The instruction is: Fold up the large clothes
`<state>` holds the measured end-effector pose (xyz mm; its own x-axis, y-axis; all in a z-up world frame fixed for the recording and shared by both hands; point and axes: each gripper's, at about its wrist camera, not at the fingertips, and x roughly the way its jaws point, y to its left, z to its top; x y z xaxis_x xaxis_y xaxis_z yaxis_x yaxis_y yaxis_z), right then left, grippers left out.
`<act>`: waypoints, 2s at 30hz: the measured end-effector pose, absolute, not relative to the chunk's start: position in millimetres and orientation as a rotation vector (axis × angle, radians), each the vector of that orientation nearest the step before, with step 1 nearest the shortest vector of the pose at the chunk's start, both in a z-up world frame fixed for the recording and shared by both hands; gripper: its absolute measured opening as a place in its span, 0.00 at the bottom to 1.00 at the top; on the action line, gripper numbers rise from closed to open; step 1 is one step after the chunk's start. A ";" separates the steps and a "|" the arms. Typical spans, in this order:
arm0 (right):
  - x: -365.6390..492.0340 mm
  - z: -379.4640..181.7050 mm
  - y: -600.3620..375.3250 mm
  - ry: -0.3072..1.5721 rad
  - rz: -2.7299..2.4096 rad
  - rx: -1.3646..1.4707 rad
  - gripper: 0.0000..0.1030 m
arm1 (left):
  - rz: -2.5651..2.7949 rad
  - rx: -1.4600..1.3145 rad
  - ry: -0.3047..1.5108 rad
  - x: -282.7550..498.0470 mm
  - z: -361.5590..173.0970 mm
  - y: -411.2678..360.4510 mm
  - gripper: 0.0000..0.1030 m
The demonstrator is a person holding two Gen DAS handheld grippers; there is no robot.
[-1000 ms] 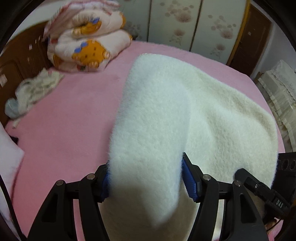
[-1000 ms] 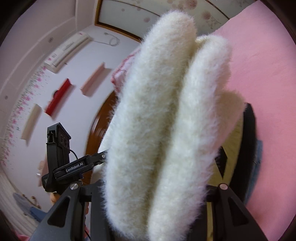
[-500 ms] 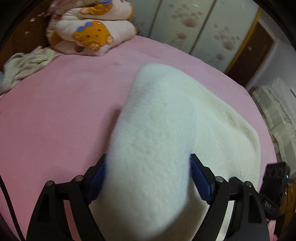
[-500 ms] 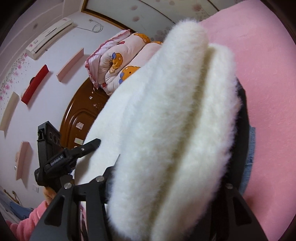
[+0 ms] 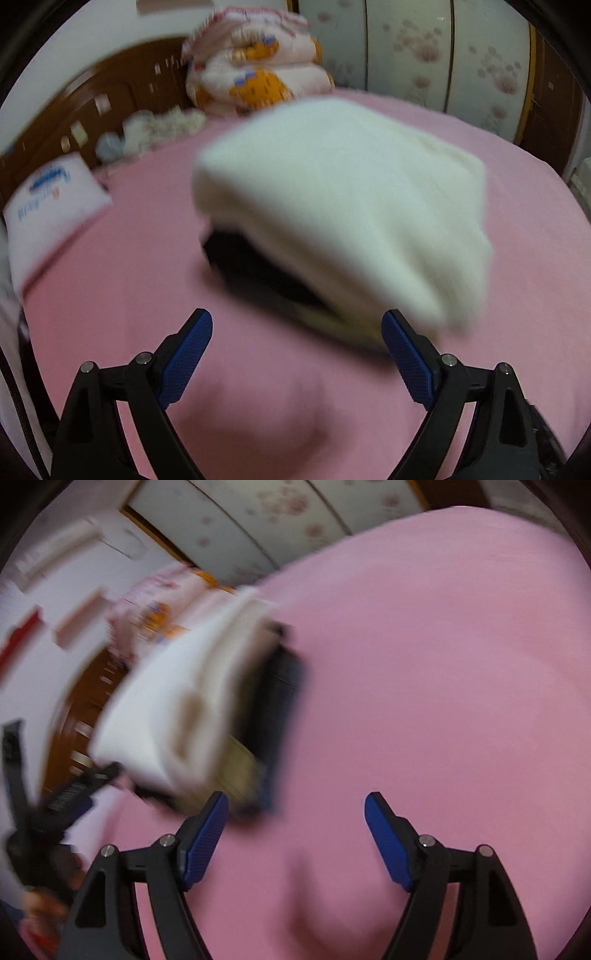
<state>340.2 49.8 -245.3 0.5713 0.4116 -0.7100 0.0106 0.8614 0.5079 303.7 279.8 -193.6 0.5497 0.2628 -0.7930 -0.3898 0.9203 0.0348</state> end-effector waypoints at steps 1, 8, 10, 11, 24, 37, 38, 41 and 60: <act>318.5 -244.4 32.9 0.973 0.193 0.472 0.75 | 0.359 -0.195 0.944 279.9 -194.8 262.8 0.89; 124.0 -217.3 -96.6 1.144 0.007 0.201 0.81 | 0.286 -0.292 1.139 132.6 -171.9 168.1 0.89; 70.0 -201.9 -134.1 1.178 -0.015 0.167 0.88 | 0.240 -0.281 1.160 101.1 -151.2 142.4 0.89; 46.5 -191.3 -149.1 1.189 -0.017 0.164 0.90 | 0.221 -0.265 1.164 88.0 -142.1 127.7 0.89; -16.4 -42.8 -180.1 1.117 -0.021 0.194 0.92 | 0.033 -0.012 1.075 17.9 -8.2 17.2 0.89; -42.6 12.3 -170.3 0.943 -0.082 0.176 0.92 | -0.026 0.071 0.976 -8.5 32.2 -9.7 0.89; -42.8 13.6 -169.6 0.942 -0.080 0.177 0.92 | -0.024 0.065 0.972 -9.2 31.6 -6.7 0.89; -44.1 11.5 -168.6 0.937 -0.064 0.194 0.92 | -0.008 0.042 0.962 -12.3 31.4 1.2 0.90; -56.4 8.6 -170.0 0.899 -0.084 0.201 1.00 | 0.004 0.028 0.936 -25.0 26.3 -0.2 0.99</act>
